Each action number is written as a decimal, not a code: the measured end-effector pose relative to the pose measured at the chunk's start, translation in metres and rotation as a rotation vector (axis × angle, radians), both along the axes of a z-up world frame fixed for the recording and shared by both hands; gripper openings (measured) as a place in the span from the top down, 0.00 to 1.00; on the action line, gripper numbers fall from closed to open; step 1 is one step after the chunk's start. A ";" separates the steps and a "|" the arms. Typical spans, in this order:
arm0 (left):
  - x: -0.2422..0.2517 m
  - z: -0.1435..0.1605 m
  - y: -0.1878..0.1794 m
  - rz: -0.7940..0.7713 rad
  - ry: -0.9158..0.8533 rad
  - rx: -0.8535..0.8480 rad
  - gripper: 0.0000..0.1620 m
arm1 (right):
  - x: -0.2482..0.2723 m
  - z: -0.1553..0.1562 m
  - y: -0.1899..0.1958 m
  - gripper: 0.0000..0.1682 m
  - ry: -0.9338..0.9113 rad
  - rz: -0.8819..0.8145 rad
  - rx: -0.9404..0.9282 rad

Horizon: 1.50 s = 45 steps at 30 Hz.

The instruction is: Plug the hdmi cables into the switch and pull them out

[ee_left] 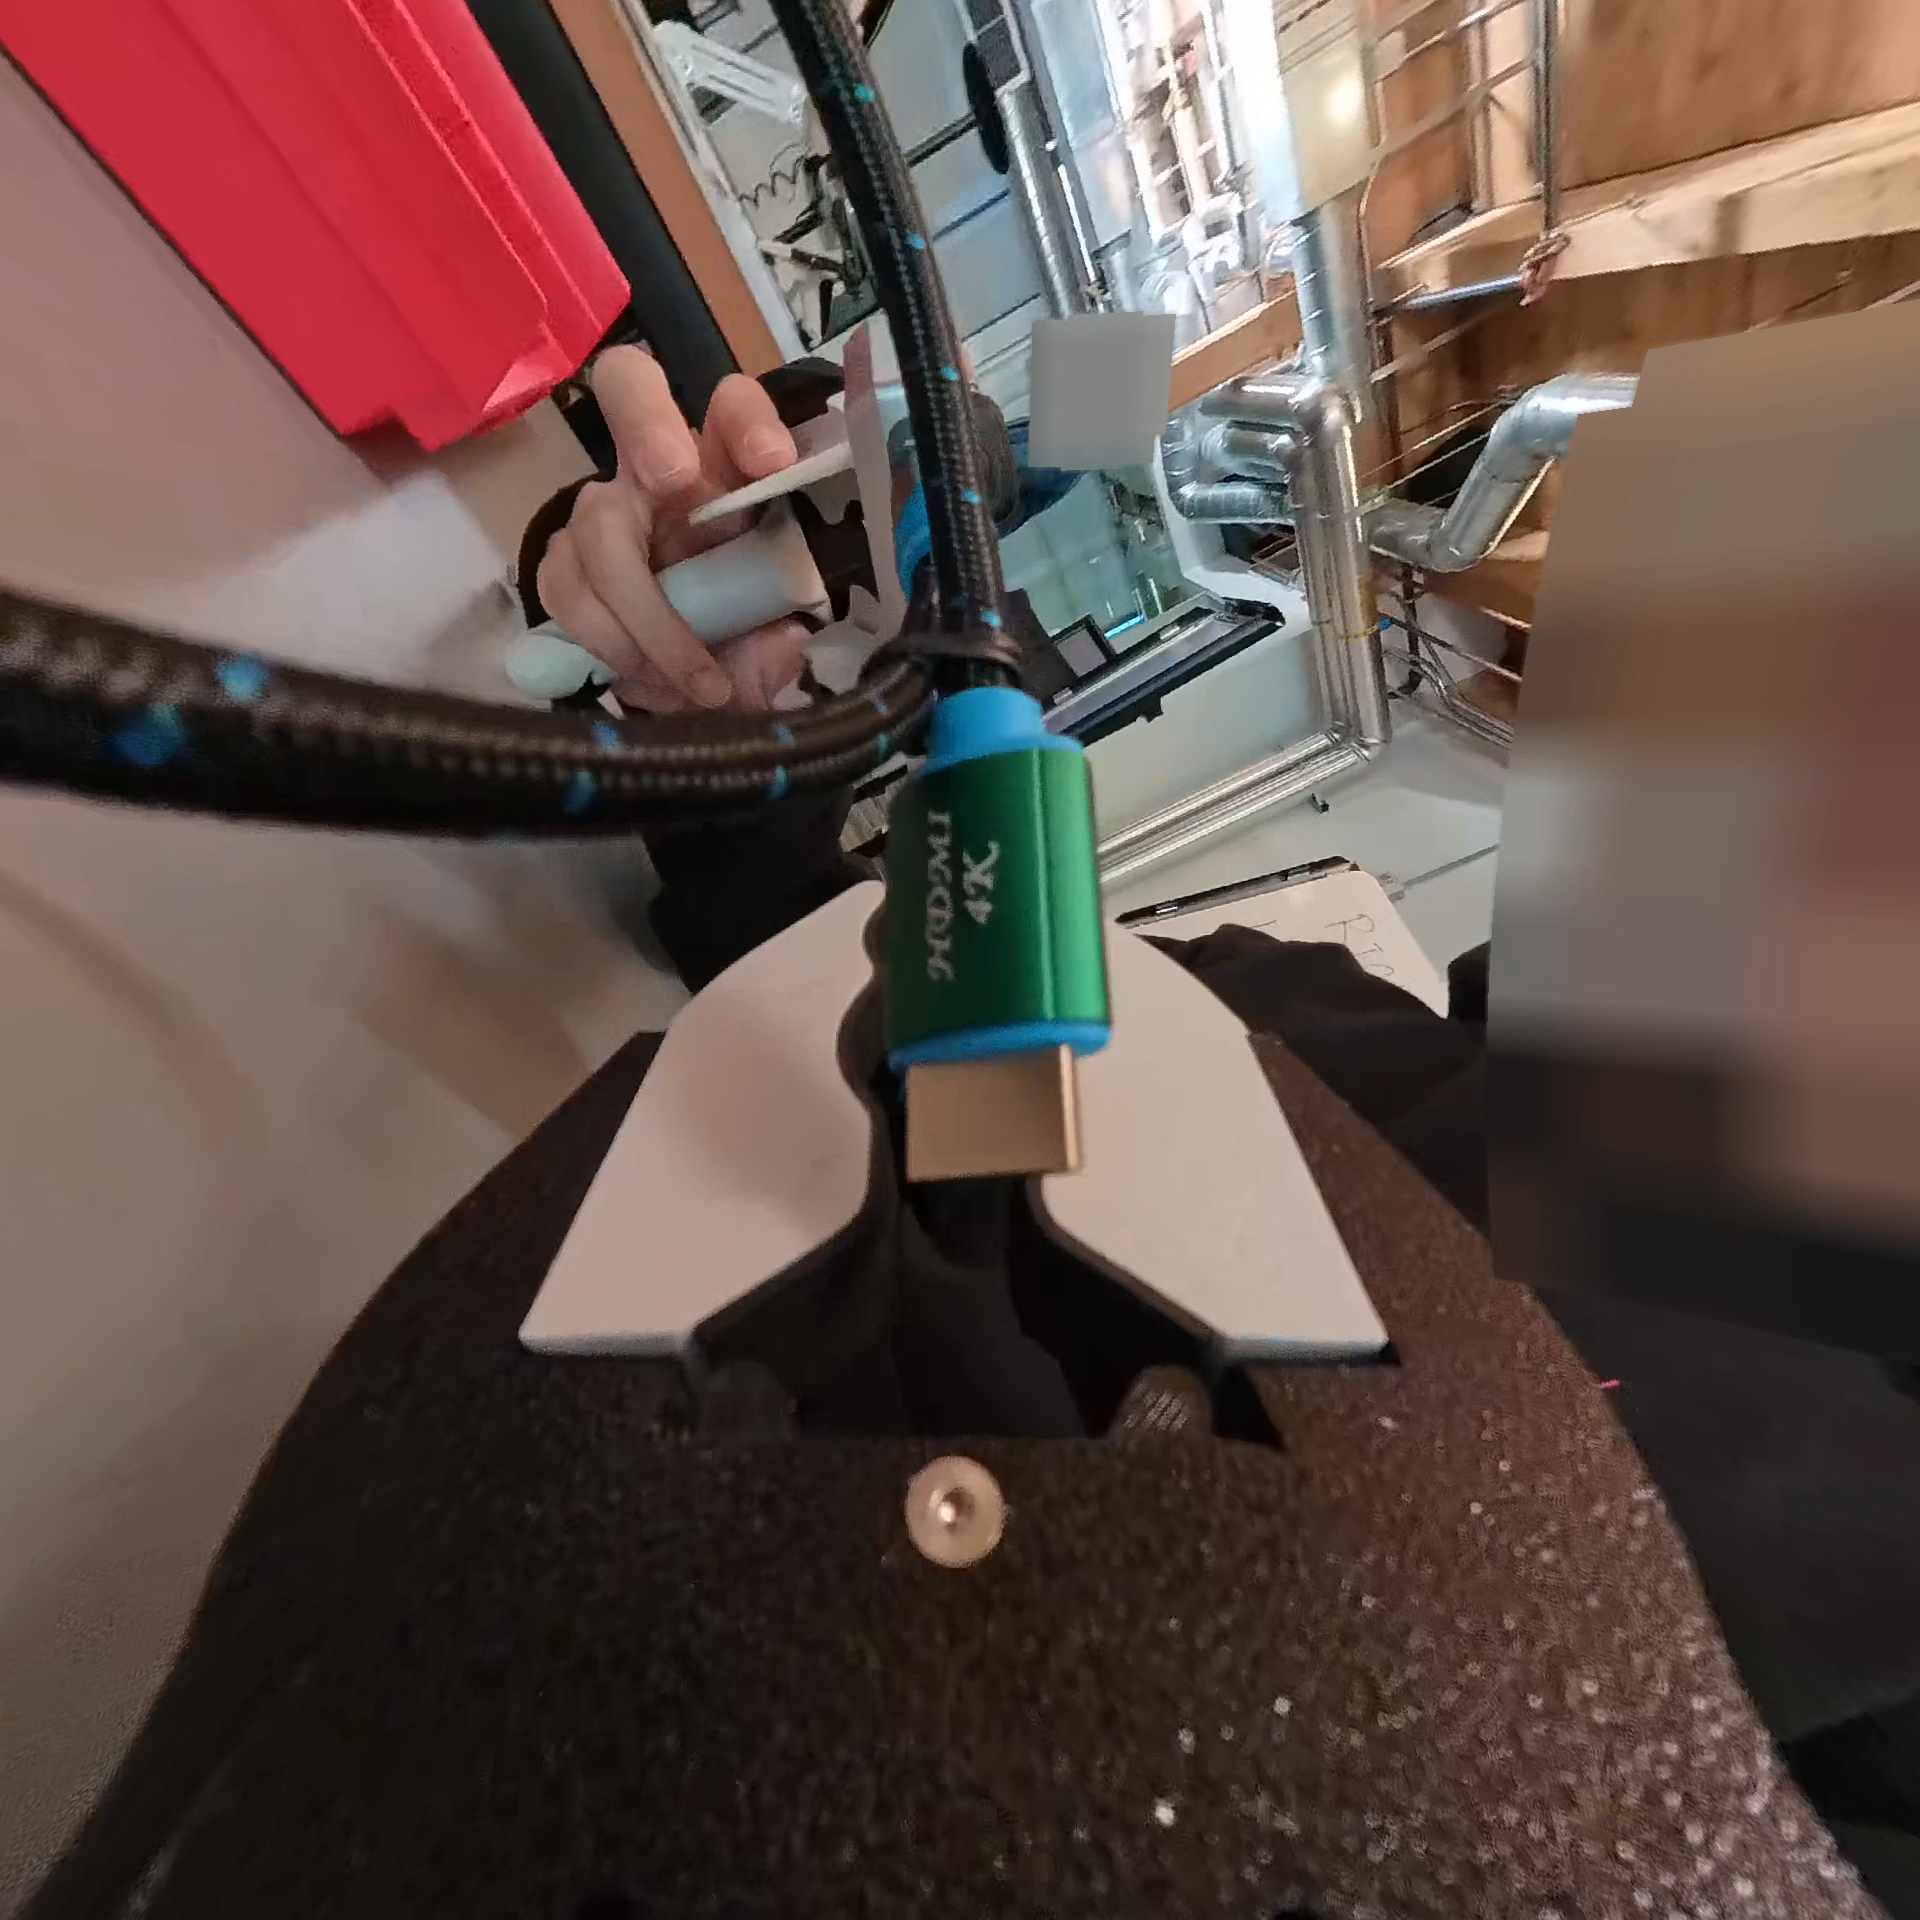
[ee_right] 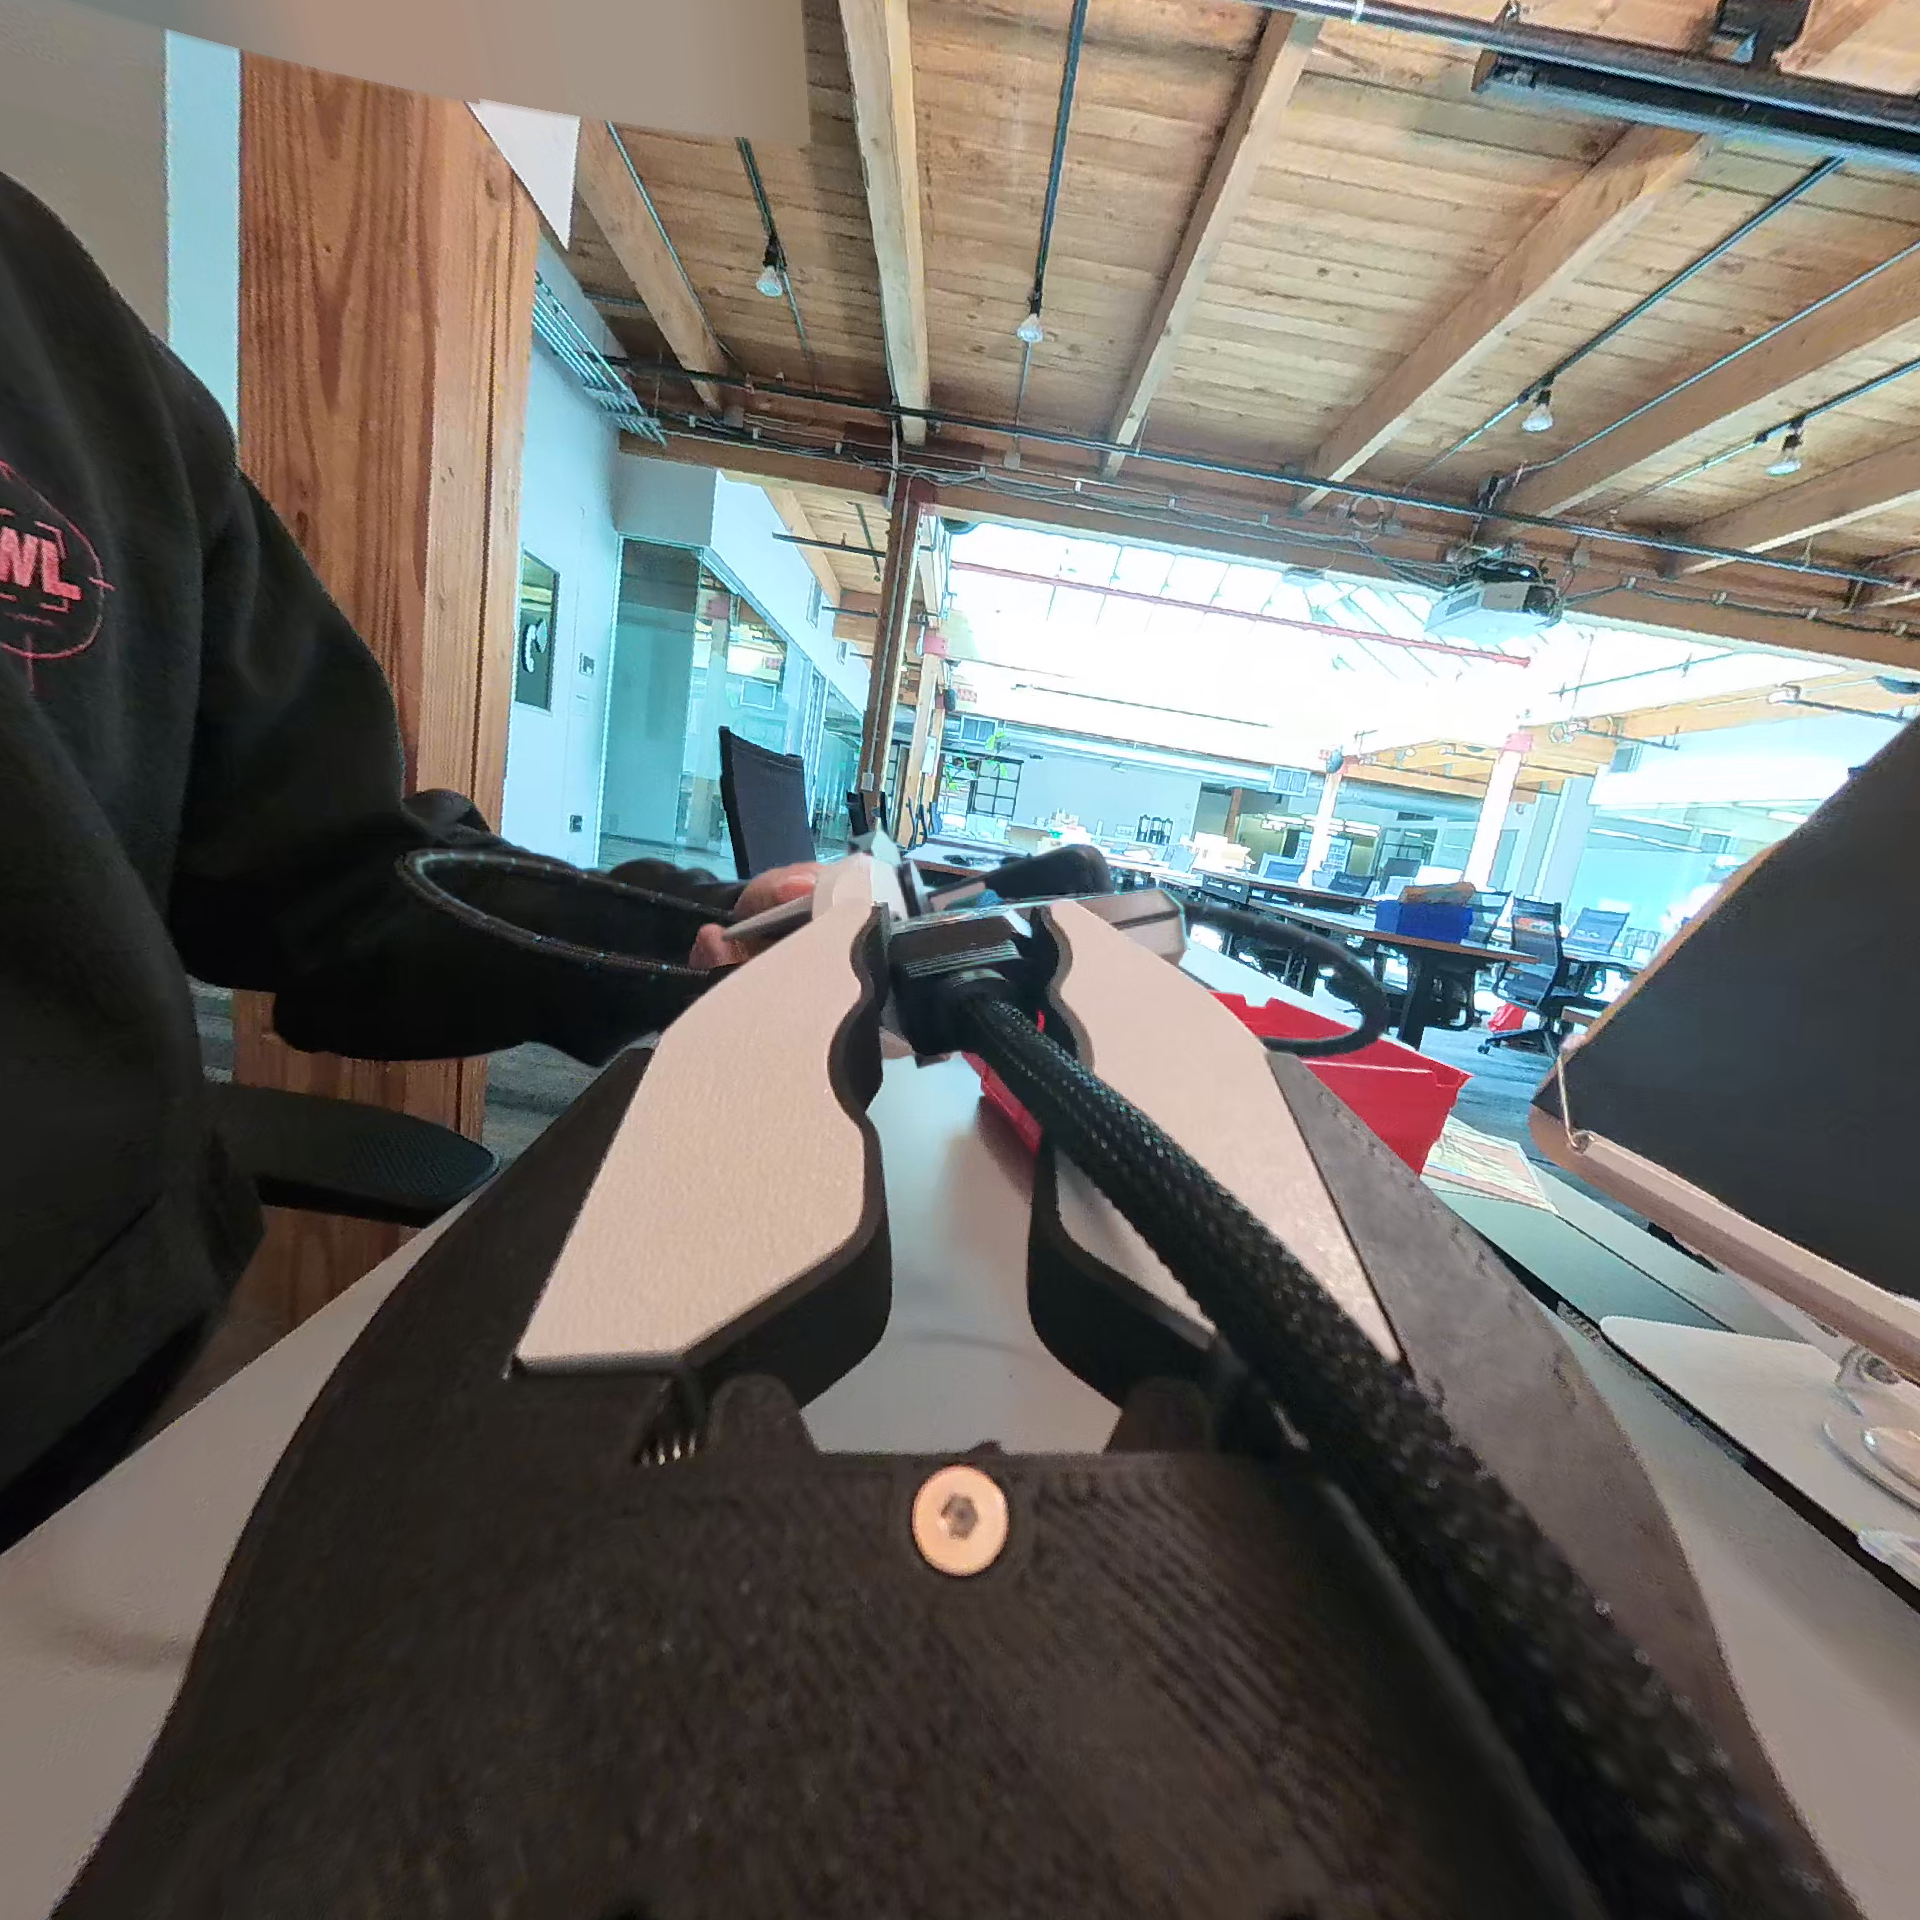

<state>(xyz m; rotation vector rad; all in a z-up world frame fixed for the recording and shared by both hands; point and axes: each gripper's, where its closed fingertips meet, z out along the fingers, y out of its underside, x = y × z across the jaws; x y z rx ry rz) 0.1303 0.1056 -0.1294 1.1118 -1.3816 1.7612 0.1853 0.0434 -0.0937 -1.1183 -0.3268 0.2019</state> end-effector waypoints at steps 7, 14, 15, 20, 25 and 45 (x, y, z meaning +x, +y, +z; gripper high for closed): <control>0.007 0.002 0.008 0.034 0.056 0.018 0.88 | 0.006 -0.002 0.005 0.83 0.035 -0.031 0.001; 0.011 0.006 0.012 0.072 0.055 0.000 0.88 | 0.009 -0.004 0.010 0.80 0.037 -0.063 -0.003; 0.010 0.006 0.012 0.069 0.060 0.000 0.88 | 0.008 -0.005 0.010 0.80 0.041 -0.058 -0.013; 0.012 0.006 0.016 0.080 0.065 0.015 0.88 | 0.010 -0.010 0.014 0.79 0.041 -0.056 -0.029; 0.015 0.009 0.019 0.095 0.061 0.016 0.88 | 0.010 -0.011 0.014 0.78 0.045 -0.057 -0.025; 0.027 0.019 0.035 0.195 0.064 -0.043 0.89 | 0.008 -0.006 0.024 0.81 0.105 -0.071 -0.027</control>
